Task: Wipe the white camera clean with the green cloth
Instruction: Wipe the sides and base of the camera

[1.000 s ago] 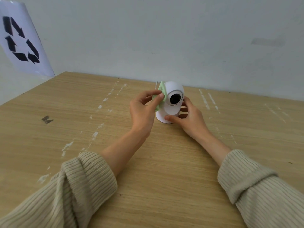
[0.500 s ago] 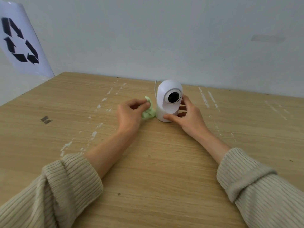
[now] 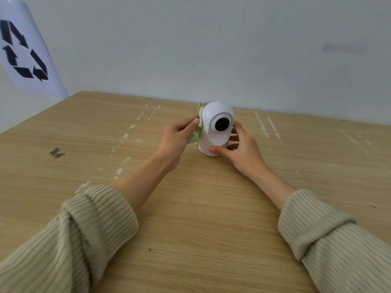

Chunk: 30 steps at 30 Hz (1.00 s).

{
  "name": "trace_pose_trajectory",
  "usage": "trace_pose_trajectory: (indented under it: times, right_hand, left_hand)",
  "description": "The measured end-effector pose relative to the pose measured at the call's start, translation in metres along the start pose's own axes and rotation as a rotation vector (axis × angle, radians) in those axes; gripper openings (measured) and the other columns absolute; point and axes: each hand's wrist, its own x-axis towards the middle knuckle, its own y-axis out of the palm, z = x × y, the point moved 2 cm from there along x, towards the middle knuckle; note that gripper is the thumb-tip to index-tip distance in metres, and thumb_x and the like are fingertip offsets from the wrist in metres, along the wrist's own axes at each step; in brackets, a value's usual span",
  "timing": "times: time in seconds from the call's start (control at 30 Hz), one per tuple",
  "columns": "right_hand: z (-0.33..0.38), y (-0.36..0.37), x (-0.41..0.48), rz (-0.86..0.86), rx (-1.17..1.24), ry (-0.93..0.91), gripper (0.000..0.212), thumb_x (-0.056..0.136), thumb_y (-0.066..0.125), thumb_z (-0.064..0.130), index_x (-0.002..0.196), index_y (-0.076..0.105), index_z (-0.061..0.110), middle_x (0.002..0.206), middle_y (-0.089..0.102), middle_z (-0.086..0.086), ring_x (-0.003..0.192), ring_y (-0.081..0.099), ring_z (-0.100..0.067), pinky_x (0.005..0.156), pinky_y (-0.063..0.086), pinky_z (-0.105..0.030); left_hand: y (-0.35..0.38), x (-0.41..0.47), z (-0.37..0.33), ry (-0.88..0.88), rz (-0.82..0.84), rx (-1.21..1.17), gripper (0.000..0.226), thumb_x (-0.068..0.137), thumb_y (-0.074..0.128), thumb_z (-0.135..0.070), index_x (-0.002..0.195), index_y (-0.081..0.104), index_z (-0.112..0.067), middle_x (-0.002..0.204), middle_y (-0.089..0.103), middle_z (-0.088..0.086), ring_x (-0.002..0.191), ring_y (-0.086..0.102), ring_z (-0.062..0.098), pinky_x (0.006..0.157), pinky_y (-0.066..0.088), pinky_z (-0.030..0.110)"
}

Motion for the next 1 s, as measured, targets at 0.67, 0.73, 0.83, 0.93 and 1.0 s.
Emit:
trace_pose_trajectory:
  times: [0.67,0.73,0.83,0.93,1.0]
  right_hand:
    - [0.0,-0.007,-0.002,0.062,0.04,0.018,0.069,0.072,0.08,0.031,0.132,0.046,0.02,0.119,0.06,0.001,0.095,0.061,-0.006,0.081,0.052,-0.022]
    - [-0.003,-0.013,-0.002,0.109,0.071,0.034,0.069,0.073,0.08,0.028,0.132,0.045,0.025,0.119,0.06,0.001,0.099,0.063,-0.009,0.088,0.054,-0.034]
    - [-0.006,-0.015,-0.002,0.164,0.073,0.044,0.076,0.069,0.082,0.02,0.13,0.038,0.03,0.121,0.06,-0.001,0.098,0.064,-0.01,0.09,0.054,-0.039]
    - [-0.005,-0.013,0.0,0.168,0.037,0.051,0.077,0.069,0.083,0.02,0.129,0.035,0.028,0.121,0.062,-0.003,0.092,0.065,-0.007,0.09,0.053,-0.037]
    - [-0.006,-0.012,0.002,0.165,0.031,0.058,0.077,0.068,0.084,0.022,0.129,0.037,0.028,0.119,0.063,-0.004,0.092,0.066,-0.009,0.09,0.053,-0.038]
  left_hand:
    - [-0.002,-0.026,0.008,0.059,-0.117,0.601,0.039,0.08,0.072,-0.014,0.117,0.066,-0.004,0.12,0.068,0.009,0.113,0.061,0.016,0.093,0.039,0.018]
    - [-0.004,-0.024,0.008,0.037,-0.108,0.556,0.038,0.08,0.072,-0.012,0.117,0.066,-0.004,0.117,0.069,0.009,0.106,0.062,0.013,0.092,0.041,0.019]
    - [-0.006,-0.02,0.008,0.005,-0.092,0.457,0.036,0.08,0.071,-0.007,0.116,0.067,-0.005,0.113,0.07,0.01,0.096,0.061,0.009,0.091,0.045,0.022]
    - [-0.006,-0.02,0.01,-0.021,-0.104,0.434,0.039,0.08,0.072,-0.009,0.118,0.065,-0.004,0.117,0.069,0.01,0.101,0.061,0.01,0.093,0.045,0.022]
    - [-0.005,-0.022,0.011,-0.012,-0.118,0.466,0.042,0.078,0.074,-0.011,0.119,0.064,-0.004,0.118,0.068,0.009,0.102,0.061,0.011,0.093,0.045,0.022]
